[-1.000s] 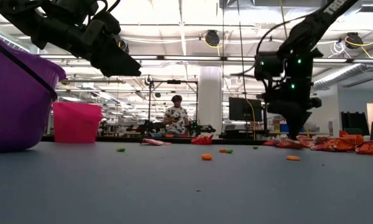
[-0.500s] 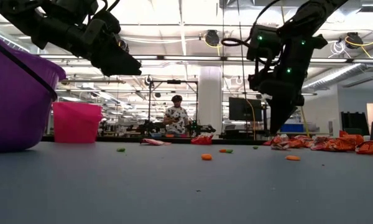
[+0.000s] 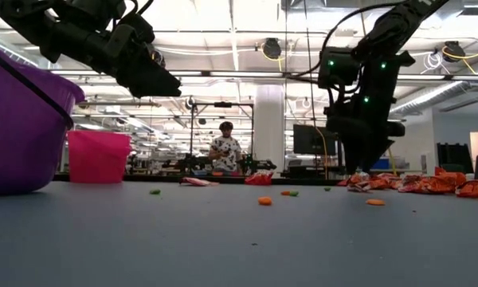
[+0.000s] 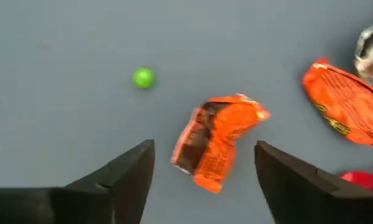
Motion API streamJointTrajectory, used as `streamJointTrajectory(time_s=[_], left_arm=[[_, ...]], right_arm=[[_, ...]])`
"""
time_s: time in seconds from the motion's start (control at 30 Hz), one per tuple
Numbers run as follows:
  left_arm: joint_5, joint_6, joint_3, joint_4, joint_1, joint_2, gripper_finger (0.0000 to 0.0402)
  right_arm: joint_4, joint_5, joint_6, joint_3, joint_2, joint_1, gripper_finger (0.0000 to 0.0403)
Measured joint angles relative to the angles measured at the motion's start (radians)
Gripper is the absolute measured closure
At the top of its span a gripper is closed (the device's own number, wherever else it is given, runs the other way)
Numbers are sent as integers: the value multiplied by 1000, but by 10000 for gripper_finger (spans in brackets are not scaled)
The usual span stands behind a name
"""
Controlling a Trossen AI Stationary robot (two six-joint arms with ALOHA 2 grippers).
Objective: Organize candy in baskets
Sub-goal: Put the orange chocolate into the pink bucket
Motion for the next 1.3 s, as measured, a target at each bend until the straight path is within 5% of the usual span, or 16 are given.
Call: streamJointTrajectory(time_s=[0.3, 0.73, 1.3], left_arm=[[0, 0, 0, 2, -2, 0, 163], [-42, 9, 0, 24, -3, 0, 163], [-57, -173, -1, 172, -8, 32, 163]], right_arm=[[77, -19, -31, -50, 84, -42, 156], [163, -29, -211, -47, 87, -1, 369], [926, -41, -611, -42, 87, 239, 360]])
